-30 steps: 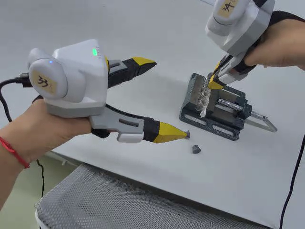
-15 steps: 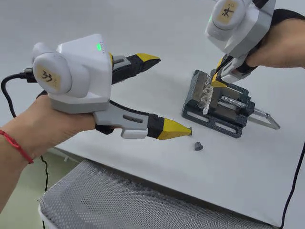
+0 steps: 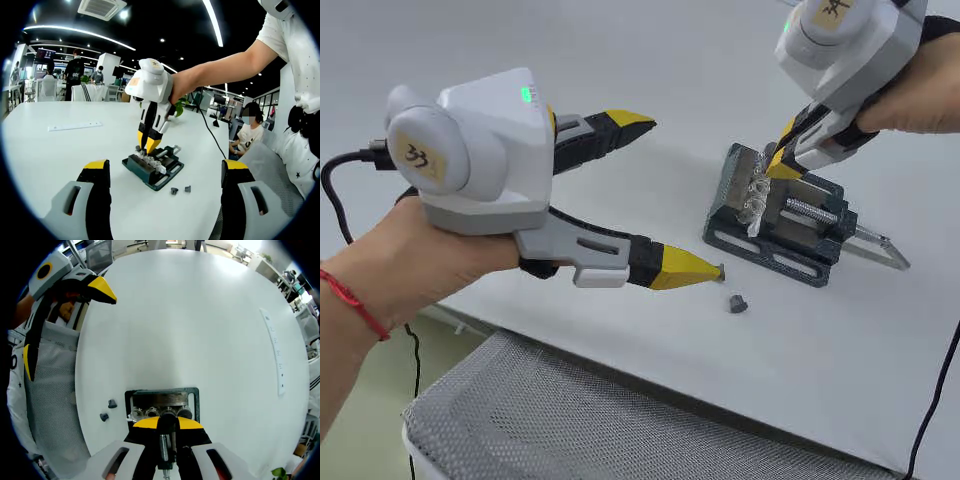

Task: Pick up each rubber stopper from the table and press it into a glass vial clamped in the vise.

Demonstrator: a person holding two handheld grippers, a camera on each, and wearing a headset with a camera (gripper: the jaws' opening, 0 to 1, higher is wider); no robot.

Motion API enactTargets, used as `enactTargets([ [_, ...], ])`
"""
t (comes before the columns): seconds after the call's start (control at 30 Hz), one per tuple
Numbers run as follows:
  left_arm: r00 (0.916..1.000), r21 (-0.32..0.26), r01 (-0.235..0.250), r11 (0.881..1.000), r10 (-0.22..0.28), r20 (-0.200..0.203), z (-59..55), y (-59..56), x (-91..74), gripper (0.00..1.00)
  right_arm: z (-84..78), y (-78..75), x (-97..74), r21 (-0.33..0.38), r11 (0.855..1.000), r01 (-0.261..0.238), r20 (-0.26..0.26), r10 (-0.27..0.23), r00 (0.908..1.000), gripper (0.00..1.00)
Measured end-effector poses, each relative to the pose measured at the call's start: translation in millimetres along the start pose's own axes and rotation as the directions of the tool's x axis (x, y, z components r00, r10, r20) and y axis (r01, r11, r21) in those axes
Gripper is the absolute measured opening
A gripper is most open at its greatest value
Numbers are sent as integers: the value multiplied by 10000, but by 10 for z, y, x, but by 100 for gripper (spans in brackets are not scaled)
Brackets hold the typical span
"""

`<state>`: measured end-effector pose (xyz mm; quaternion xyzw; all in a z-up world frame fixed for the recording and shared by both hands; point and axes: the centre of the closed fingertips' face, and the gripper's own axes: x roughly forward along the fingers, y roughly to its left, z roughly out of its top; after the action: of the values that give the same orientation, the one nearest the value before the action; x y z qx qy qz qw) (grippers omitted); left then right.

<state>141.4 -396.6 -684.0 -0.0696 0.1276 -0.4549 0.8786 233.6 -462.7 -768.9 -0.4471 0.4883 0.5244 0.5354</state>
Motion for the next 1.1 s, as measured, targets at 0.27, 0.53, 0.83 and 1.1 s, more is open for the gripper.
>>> enactTargets([
  [0.27, 10000, -51, 54, 10000, -54, 49, 3, -3, 8, 92, -9, -16, 2, 9, 10000, 32, 131, -32, 9999, 8],
  [0.53, 10000, -74, 88, 9999, -88, 37, -13, -1, -2, 91, -15, -22, 0, 86, 9999, 95, 228, -97, 9997, 9],
  [0.83, 9999, -74, 126, 9999, -125, 44, 3, -32, 24, 91, -49, -28, -38, 280, 9994, 178, 405, -190, 9990, 9],
  [1.1, 9999, -70, 130, 9999, -130, 5, -10, -28, 27, 91, -31, -56, -136, 419, 9986, 308, 833, -342, 9959, 6],
])
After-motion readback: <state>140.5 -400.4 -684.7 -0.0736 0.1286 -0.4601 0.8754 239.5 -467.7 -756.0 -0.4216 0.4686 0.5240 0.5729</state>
